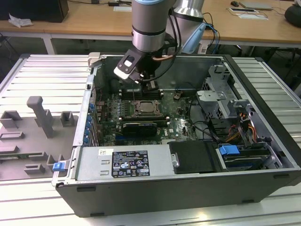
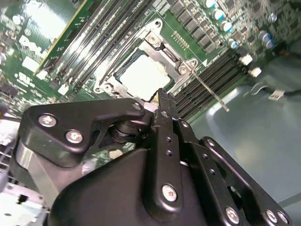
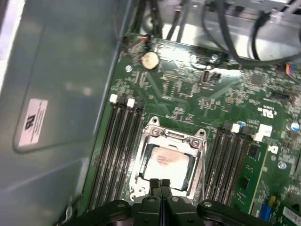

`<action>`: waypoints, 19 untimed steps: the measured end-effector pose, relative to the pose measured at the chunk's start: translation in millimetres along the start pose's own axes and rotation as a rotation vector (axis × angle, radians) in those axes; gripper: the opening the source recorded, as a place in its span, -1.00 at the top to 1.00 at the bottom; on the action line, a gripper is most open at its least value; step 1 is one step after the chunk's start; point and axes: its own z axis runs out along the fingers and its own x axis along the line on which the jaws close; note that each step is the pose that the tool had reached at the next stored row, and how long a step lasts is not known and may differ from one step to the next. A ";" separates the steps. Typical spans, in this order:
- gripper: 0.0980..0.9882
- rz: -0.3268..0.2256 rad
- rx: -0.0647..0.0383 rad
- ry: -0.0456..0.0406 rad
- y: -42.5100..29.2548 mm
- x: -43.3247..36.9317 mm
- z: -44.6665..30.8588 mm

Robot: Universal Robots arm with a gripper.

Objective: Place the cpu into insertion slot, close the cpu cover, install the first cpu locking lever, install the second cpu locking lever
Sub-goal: 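Install the first cpu locking lever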

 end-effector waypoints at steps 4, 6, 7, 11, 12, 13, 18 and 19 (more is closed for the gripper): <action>0.98 -0.062 0.007 0.0016 0.0 0.0 0.0; 0.98 -0.087 0.010 0.0026 0.0 0.0 0.0; 0.98 -0.095 0.011 0.0025 0.0 0.0 0.0; 0.98 -0.130 0.016 0.0023 -0.1 0.0 0.0; 0.98 -0.149 0.018 0.0031 -0.1 0.0 0.0; 0.98 -0.172 0.020 0.0042 -0.1 0.0 0.0; 0.98 -0.310 0.035 0.0105 -0.1 0.0 0.0; 0.98 -0.342 0.038 0.0120 -0.1 0.0 0.0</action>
